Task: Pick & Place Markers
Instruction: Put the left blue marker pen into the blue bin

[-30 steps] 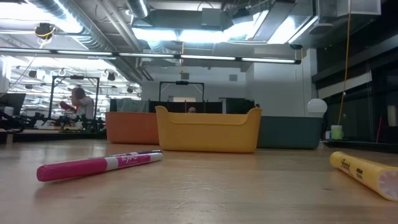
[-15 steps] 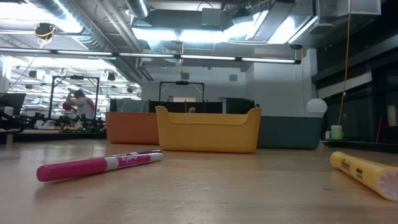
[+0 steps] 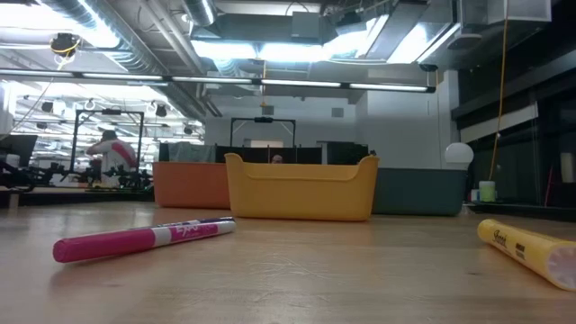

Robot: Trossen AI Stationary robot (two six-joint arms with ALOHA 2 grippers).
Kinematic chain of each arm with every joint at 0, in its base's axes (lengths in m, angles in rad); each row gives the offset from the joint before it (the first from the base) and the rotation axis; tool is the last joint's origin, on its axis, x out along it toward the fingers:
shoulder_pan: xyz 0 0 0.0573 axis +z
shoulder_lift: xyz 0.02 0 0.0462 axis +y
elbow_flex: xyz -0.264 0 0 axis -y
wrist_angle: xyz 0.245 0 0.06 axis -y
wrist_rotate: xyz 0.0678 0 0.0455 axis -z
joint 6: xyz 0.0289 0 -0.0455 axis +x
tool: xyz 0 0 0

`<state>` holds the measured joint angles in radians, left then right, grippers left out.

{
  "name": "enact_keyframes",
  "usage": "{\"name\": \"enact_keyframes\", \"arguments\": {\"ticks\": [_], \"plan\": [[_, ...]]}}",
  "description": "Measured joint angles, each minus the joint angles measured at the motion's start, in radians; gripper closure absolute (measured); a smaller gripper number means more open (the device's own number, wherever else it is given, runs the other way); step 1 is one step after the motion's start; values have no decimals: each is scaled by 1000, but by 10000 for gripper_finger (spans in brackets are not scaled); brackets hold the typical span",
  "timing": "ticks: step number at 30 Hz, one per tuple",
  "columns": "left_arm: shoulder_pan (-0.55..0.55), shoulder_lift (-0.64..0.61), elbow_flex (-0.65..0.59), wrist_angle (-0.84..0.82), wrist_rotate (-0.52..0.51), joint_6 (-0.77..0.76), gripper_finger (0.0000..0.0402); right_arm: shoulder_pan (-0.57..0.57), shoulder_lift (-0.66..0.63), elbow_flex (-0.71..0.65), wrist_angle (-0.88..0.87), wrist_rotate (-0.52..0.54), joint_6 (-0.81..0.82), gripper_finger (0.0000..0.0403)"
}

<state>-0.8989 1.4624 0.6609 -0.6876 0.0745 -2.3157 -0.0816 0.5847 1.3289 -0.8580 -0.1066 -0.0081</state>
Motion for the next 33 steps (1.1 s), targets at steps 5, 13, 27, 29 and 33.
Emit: {"name": "enact_keyframes", "arguments": {"ticks": [5,13,27,29,33], "plan": [[0,1,0,8,-2,0,232,0,0,0,0,0,0,379],[0,2,0,16,3,16,345,0,0,0,0,0,0,379],[0,2,-2,19,7,36,377,0,0,0,0,0,0,379],[0,-7,2,13,6,42,377,0,0,0,0,0,0,379],[-3,-35,17,-25,20,52,377,0,0,0,0,0,0,379]]}}
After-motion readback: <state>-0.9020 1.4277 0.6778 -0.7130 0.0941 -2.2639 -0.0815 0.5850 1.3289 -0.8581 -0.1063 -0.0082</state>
